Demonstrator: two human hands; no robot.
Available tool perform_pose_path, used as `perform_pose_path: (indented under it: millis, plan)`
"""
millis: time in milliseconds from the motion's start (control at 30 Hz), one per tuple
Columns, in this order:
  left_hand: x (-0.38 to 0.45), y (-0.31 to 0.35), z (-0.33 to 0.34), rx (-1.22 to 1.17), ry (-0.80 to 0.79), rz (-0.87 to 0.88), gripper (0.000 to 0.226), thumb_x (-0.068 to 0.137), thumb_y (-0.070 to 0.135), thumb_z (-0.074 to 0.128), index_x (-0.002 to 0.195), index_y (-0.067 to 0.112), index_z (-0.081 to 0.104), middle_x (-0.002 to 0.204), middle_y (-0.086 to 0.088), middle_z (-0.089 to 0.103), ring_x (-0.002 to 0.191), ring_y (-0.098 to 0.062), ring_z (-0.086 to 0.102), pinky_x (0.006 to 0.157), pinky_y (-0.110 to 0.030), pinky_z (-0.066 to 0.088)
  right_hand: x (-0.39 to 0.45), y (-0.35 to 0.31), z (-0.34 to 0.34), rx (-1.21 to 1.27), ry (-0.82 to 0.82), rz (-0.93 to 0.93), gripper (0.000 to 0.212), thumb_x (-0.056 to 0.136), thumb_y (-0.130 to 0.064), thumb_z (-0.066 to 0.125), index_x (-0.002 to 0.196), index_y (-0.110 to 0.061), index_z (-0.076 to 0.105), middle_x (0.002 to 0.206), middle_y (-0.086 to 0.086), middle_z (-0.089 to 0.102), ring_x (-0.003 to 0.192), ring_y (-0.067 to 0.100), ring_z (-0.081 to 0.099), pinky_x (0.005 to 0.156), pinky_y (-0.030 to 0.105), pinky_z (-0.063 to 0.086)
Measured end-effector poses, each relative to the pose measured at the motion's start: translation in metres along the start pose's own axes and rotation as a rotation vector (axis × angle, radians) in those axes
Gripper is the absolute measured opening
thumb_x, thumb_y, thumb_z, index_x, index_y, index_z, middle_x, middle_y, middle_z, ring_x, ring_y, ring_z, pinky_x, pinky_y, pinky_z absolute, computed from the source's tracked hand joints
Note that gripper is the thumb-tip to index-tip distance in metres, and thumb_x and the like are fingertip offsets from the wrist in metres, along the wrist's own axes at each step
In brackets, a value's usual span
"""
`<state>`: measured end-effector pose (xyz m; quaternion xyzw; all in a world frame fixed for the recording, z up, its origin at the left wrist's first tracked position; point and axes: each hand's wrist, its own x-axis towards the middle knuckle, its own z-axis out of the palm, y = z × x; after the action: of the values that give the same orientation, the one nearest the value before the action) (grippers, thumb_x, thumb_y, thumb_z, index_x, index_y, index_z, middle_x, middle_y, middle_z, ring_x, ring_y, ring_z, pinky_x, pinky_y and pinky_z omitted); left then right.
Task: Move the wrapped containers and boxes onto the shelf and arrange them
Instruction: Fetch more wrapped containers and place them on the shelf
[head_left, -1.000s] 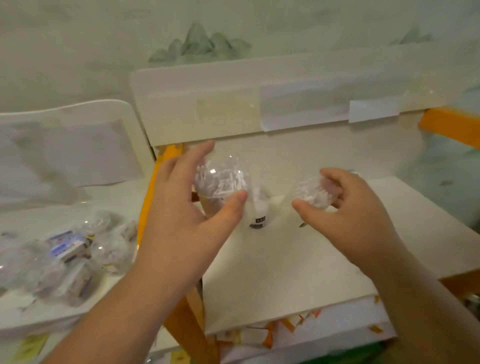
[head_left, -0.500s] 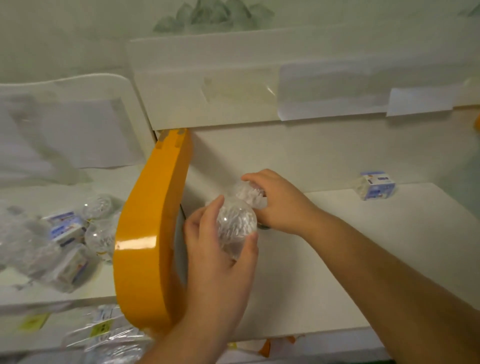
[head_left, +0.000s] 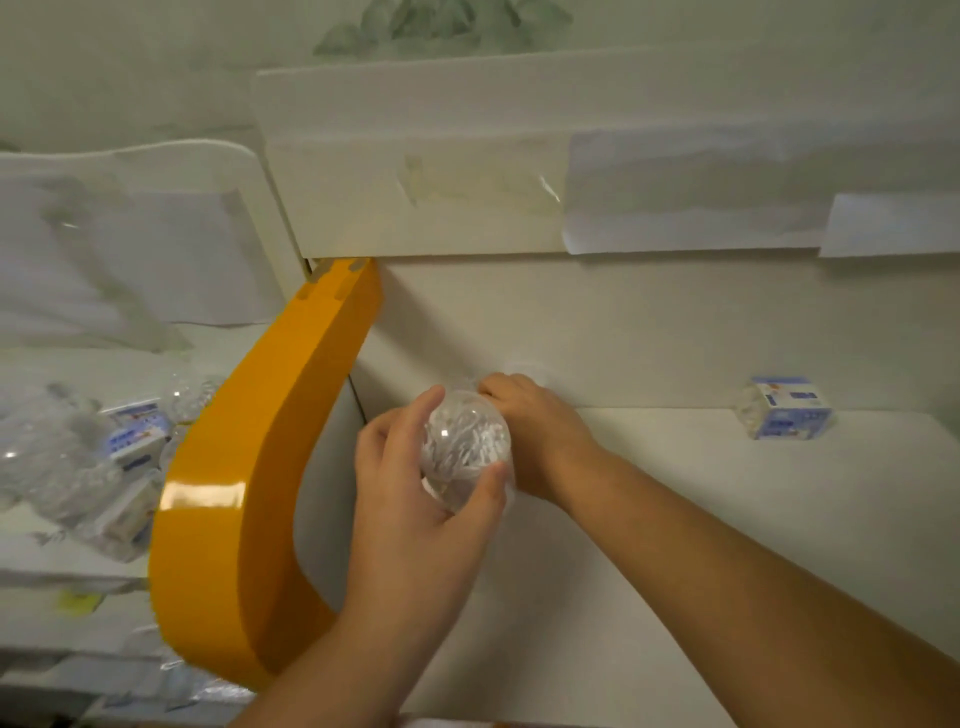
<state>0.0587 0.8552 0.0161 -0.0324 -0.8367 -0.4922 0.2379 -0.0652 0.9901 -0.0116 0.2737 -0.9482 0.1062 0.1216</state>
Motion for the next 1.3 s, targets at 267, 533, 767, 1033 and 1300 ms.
perform_pose_path:
  millis: [267, 533, 767, 1033, 1300]
  plan:
    - [0.005, 0.016, 0.03, 0.087, 0.025, 0.02, 0.066, 0.068, 0.047, 0.078, 0.122, 0.046, 0.042, 0.122, 0.012, 0.04, 0.105, -0.002, 0.053, 0.089, -0.034, 0.053, -0.053, 0.053, -0.036, 0.21, 0.139, 0.108, 0.058, 0.076, -0.038, 0.074, 0.129, -0.022, 0.058, 0.125, -0.003, 0.056, 0.114, 0.02, 0.052, 0.099, 0.031, 0.043]
    - [0.03, 0.05, 0.119, 0.16, -0.199, 0.04, 0.067, 0.065, 0.045, 0.086, 0.117, 0.038, 0.043, 0.118, 0.01, 0.05, 0.101, -0.005, 0.054, 0.088, -0.026, 0.047, -0.175, 0.135, -0.089, 0.305, 0.303, 0.444, 0.044, 0.075, -0.034, 0.077, 0.116, -0.026, 0.063, 0.112, -0.012, 0.057, 0.104, 0.009, 0.055, 0.091, 0.026, 0.045]
    - [0.054, 0.041, 0.204, 0.329, -0.314, -0.04, 0.074, 0.076, 0.043, 0.078, 0.137, 0.024, 0.042, 0.137, -0.003, 0.042, 0.11, -0.022, 0.056, 0.085, -0.025, 0.039, -0.245, 0.163, -0.108, 0.282, 0.303, 0.507, 0.044, 0.075, -0.034, 0.077, 0.116, -0.029, 0.063, 0.108, -0.019, 0.054, 0.103, 0.007, 0.055, 0.091, 0.029, 0.049]
    - [0.056, 0.035, 0.232, 0.323, -0.336, -0.066, 0.075, 0.078, 0.033, 0.079, 0.141, 0.024, 0.039, 0.139, -0.006, 0.037, 0.114, -0.027, 0.055, 0.088, -0.029, 0.043, -0.28, 0.167, -0.113, 0.318, 0.256, 0.521, 0.042, 0.077, -0.036, 0.076, 0.117, -0.032, 0.062, 0.111, -0.024, 0.054, 0.102, -0.001, 0.053, 0.091, 0.024, 0.046]
    - [0.037, 0.041, 0.212, 0.348, -0.311, -0.064, 0.095, 0.073, 0.039, 0.083, 0.15, 0.024, 0.029, 0.146, -0.007, 0.035, 0.131, -0.024, 0.042, 0.102, -0.033, 0.037, -0.284, 0.162, -0.117, 0.336, 0.238, 0.482, 0.041, 0.077, -0.036, 0.075, 0.116, -0.033, 0.062, 0.109, -0.025, 0.054, 0.103, -0.001, 0.053, 0.091, 0.023, 0.046]
